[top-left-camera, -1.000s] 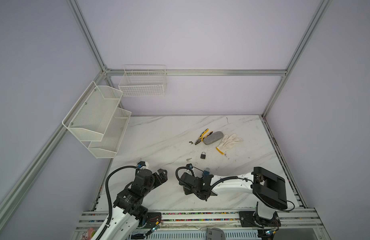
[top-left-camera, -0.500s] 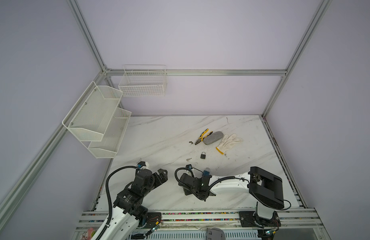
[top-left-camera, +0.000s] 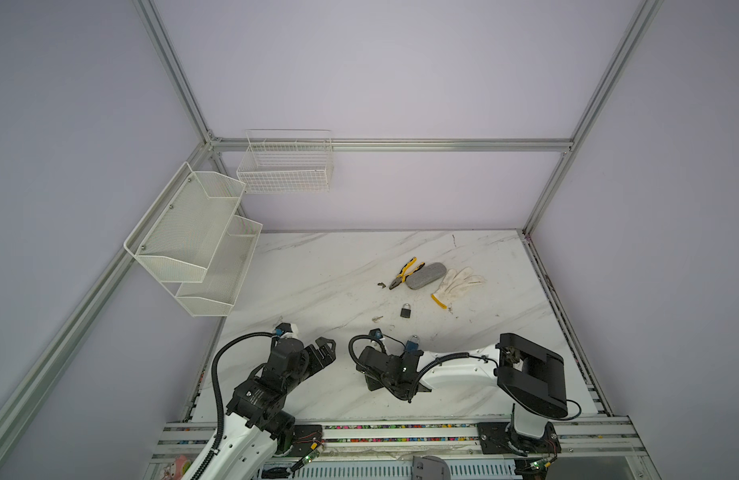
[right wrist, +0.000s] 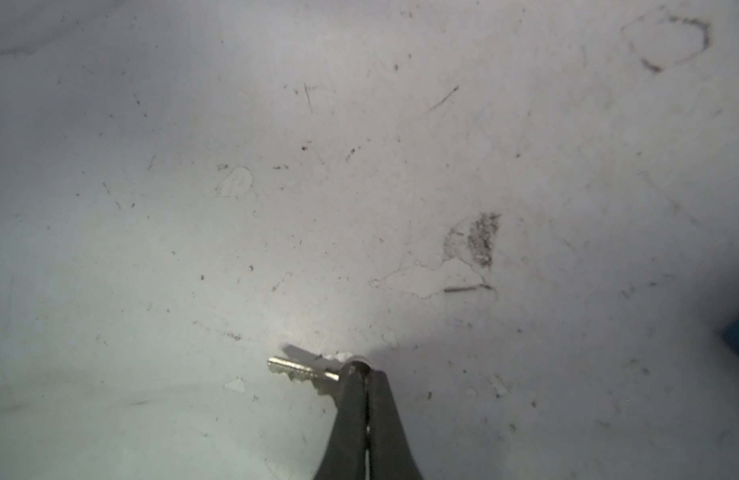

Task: Unlock with the key
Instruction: 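Lower the right gripper and pinch the silver key by its ring end, then lift the key and carry it toward the left gripper while the left arm approaches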

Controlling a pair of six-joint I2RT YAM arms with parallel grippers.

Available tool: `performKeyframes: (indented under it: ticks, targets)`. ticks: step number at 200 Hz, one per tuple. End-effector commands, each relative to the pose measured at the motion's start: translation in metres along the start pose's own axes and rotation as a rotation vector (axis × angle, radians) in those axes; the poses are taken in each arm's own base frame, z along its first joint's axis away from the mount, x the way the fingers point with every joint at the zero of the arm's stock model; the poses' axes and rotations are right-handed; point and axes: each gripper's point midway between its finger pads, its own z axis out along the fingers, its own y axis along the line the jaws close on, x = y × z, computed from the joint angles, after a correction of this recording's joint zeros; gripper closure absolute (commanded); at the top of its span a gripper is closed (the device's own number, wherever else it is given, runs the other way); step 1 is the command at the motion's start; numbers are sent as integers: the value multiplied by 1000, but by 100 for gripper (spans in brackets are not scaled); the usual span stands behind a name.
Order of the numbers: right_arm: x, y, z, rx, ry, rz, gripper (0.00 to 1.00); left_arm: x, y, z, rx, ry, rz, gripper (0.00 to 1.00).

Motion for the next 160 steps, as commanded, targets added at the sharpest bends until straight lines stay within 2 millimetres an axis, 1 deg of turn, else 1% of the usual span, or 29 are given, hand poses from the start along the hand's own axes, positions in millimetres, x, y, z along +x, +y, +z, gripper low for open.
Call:
performKeyframes:
  ticks: [1,21,46,85,123,145,157,158,160]
  targets:
    - [-3,3,-11,-44,-15,9,100,-7,-22,-4,88,-16,-33,0]
    - [-8,3,-18,-83,-34,35,100,-10,-30,-6,123,-19,-47,0]
    - [-19,3,-27,-148,-61,78,100,-15,-39,-10,154,-25,-68,0]
    - [-49,-3,-54,-230,-136,147,100,-20,-56,-14,224,-31,-114,0]
    - [-80,-13,-79,-334,-209,245,100,-28,-83,-21,332,-43,-133,1]
    - [-93,-16,-90,-367,-245,276,100,-32,-101,-23,390,-49,-135,2]
    - [-96,-18,-90,-382,-249,294,100,-30,-110,-20,416,-38,-139,4]
    - [-98,-17,-95,-393,-258,298,100,-30,-111,-20,418,-38,-139,4]
    - [-100,-16,-97,-399,-264,301,100,-30,-113,-19,422,-35,-138,4]
